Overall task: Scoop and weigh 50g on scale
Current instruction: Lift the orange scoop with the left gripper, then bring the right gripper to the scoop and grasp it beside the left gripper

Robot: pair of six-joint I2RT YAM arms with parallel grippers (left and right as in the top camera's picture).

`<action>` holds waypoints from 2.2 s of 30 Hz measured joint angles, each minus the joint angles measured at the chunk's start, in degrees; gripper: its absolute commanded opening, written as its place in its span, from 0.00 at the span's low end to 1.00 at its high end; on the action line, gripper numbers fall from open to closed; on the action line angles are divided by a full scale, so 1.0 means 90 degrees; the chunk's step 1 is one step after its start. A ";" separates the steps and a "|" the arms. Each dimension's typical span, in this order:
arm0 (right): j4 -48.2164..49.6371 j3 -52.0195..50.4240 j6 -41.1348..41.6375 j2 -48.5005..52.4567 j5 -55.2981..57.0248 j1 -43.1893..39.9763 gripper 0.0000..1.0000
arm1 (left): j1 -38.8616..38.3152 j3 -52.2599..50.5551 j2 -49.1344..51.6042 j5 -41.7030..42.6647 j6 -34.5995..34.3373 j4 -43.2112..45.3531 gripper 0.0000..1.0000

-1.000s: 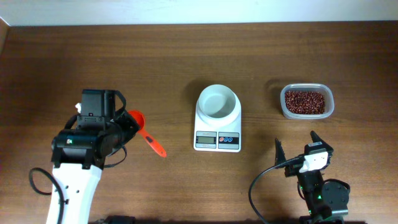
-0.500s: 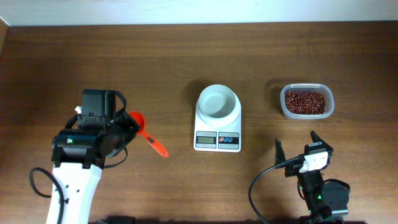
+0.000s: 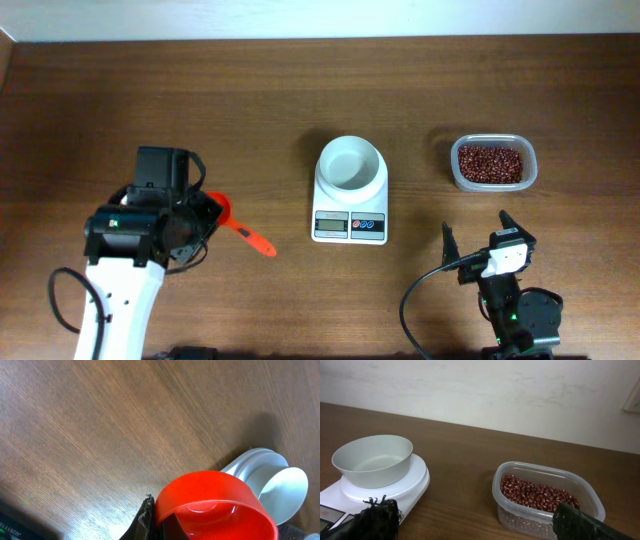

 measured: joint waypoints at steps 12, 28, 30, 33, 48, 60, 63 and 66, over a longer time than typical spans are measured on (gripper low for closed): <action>0.0114 0.0000 0.3181 0.0000 -0.1183 0.0000 0.99 | 0.0000 0.0000 0.0423 0.0000 -0.0214 -0.0063 0.00; -0.0243 0.0245 0.6615 0.0551 -0.3803 0.0000 1.00 | 0.0000 0.0005 0.0491 0.0049 -0.1107 -0.0546 0.00; -0.0731 0.0918 0.6528 0.1365 -0.3869 0.0002 0.97 | 0.0000 0.0007 0.0491 0.0119 -0.1462 -0.0610 0.00; -0.0848 0.1586 0.6404 0.2487 -0.4194 0.0007 0.97 | 0.0000 0.0012 0.0491 0.0223 -0.1698 -0.0653 0.00; 0.0993 0.1831 0.7388 0.4245 -0.3373 0.3208 0.96 | -0.1321 -0.0551 0.0491 0.1229 -0.4311 -0.0651 0.00; 0.4325 0.1868 0.8777 0.7065 -0.1452 0.5217 0.68 | -0.2501 -0.0563 0.0491 0.1292 -0.5047 -0.0333 0.00; 0.4624 0.1868 0.8862 0.7325 -0.1426 0.5217 0.65 | -0.2560 -0.0563 0.0491 0.1297 -0.5047 -0.0459 0.00; 0.4634 0.1868 0.8898 0.7329 -0.1377 0.5217 0.58 | -0.2567 -0.0563 0.0491 0.1285 -0.5049 -0.0678 0.00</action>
